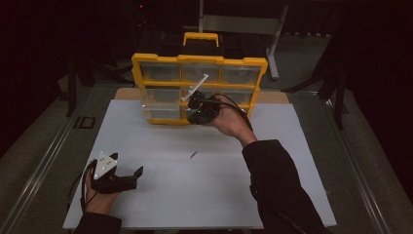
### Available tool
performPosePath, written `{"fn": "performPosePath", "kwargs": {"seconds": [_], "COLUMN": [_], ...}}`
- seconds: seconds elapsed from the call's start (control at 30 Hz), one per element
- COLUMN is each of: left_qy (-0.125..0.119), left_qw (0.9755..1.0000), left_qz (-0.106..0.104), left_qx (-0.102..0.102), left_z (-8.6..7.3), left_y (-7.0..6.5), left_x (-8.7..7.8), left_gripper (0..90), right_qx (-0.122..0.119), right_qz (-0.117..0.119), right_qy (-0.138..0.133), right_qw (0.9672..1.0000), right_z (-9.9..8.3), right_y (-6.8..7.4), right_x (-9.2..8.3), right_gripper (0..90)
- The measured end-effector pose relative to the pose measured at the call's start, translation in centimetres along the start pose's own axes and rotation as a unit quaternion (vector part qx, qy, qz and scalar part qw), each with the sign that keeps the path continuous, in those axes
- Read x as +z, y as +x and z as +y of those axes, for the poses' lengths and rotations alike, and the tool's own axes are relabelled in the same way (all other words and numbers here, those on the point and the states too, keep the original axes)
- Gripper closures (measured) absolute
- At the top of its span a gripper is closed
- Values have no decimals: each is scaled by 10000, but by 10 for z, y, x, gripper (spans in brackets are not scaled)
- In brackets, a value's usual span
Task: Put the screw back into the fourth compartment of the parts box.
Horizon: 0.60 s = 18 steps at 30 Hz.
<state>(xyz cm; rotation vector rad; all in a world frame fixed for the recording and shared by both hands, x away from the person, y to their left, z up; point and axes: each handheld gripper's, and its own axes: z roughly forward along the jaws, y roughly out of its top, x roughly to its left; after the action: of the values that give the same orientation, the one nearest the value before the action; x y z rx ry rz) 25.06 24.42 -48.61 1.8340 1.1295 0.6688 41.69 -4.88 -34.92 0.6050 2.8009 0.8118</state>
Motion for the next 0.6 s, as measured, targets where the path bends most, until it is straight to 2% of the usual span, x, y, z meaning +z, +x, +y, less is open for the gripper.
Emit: {"fn": "performPosePath", "kwargs": {"seconds": [0.5, 0.6], "left_qy": [1, 9], "left_qw": [10000, 10000], "left_qz": [0, 2], "left_qx": [-14, -8], "left_z": [0, 0], "left_y": [1, 1], "left_x": [0, 0], "left_gripper": [7, 6], "right_qx": [187, 293], "right_qz": [-104, -126], "right_qy": [-255, -340], "right_qw": [9994, 9989], "right_z": [15, 18], "right_y": [-1, -1], "right_x": [-11, -12], "right_gripper": [875, 874]}}
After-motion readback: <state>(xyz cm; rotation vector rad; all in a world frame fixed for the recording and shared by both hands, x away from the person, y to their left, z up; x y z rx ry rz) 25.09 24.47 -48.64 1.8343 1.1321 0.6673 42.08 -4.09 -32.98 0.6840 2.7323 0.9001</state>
